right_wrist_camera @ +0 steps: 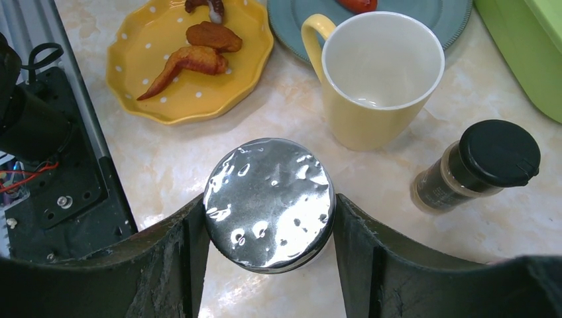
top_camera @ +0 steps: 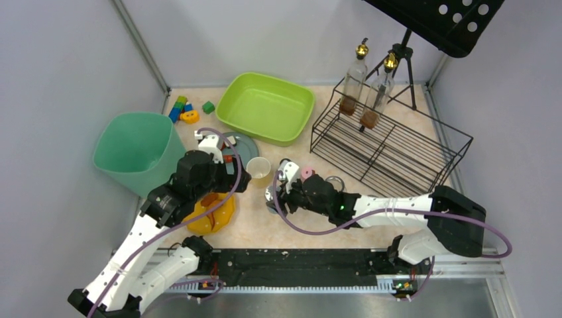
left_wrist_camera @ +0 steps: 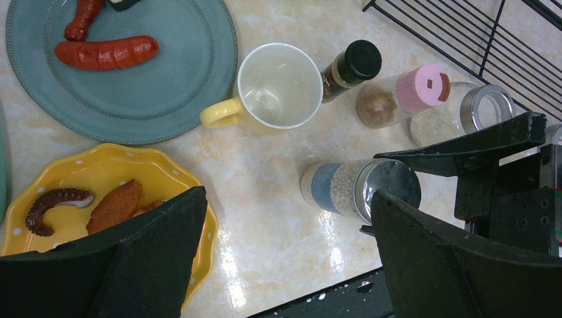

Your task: Clear the kitchen counter

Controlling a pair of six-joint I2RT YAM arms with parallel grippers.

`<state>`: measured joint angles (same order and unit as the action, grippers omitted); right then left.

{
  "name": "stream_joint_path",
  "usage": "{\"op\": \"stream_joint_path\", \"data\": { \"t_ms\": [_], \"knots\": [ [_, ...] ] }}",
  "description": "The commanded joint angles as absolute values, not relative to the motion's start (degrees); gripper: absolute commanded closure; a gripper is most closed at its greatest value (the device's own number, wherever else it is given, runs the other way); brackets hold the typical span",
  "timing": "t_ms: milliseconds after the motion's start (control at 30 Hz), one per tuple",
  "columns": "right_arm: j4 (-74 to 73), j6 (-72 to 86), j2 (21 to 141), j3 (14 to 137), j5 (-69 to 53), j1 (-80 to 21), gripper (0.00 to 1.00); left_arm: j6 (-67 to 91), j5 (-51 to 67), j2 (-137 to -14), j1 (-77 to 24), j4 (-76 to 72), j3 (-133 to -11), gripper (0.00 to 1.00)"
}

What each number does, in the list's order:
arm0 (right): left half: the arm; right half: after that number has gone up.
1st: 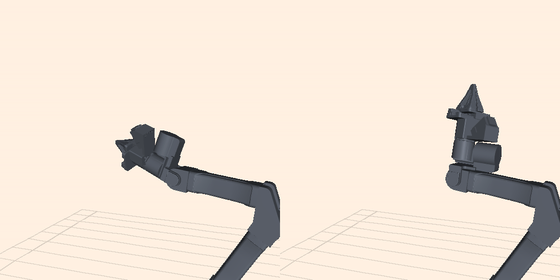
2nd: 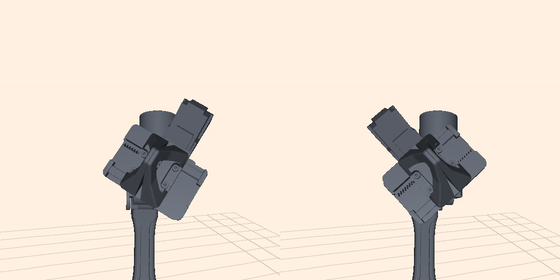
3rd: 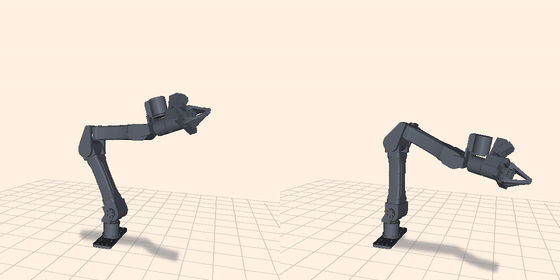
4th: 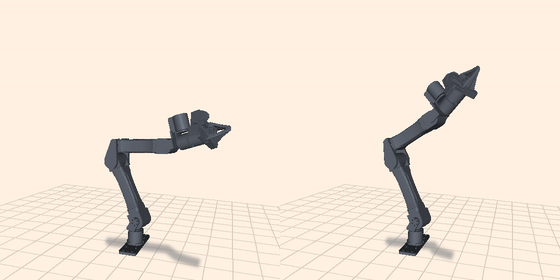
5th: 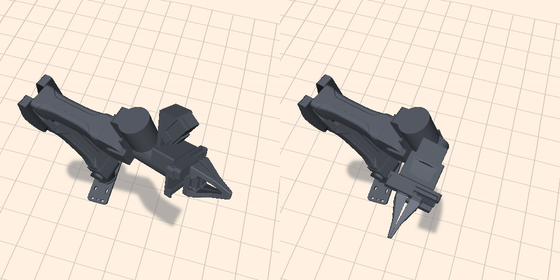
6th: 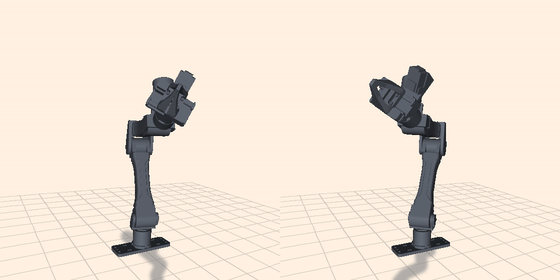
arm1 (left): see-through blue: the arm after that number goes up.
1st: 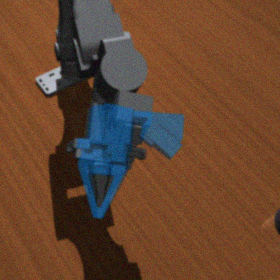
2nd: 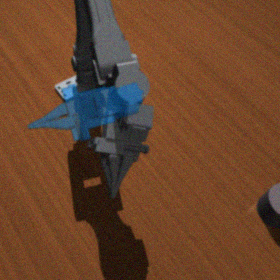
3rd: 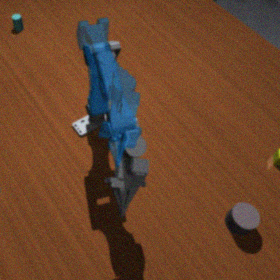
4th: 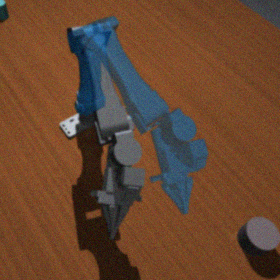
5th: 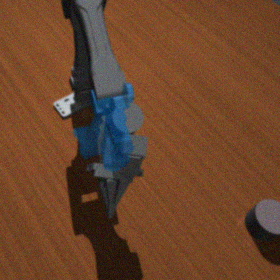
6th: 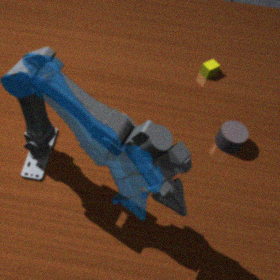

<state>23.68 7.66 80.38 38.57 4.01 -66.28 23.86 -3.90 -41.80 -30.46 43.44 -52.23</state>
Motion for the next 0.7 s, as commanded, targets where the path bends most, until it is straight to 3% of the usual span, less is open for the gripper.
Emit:
{"op": "stream_joint_path", "data": {
  "t_ms": [0,367,667],
  "knots": [
    [26.87,7.90,75.94,38.78,5.02,-67.69,0.69,23.03,-4.43,-41.38,-30.48,40.50,-51.53,0.02],
    [11.40,8.13,62.01,47.07,10.96,-68.44,0.75,22.94,-4.54,-40.49,-30.49,40.43,-51.13,0.02],
    [-4.84,4.49,55.48,59.99,25.80,-68.40,0.76,22.90,-3.81,-40.15,-30.47,40.08,-50.92,0.02]
  ]
}}
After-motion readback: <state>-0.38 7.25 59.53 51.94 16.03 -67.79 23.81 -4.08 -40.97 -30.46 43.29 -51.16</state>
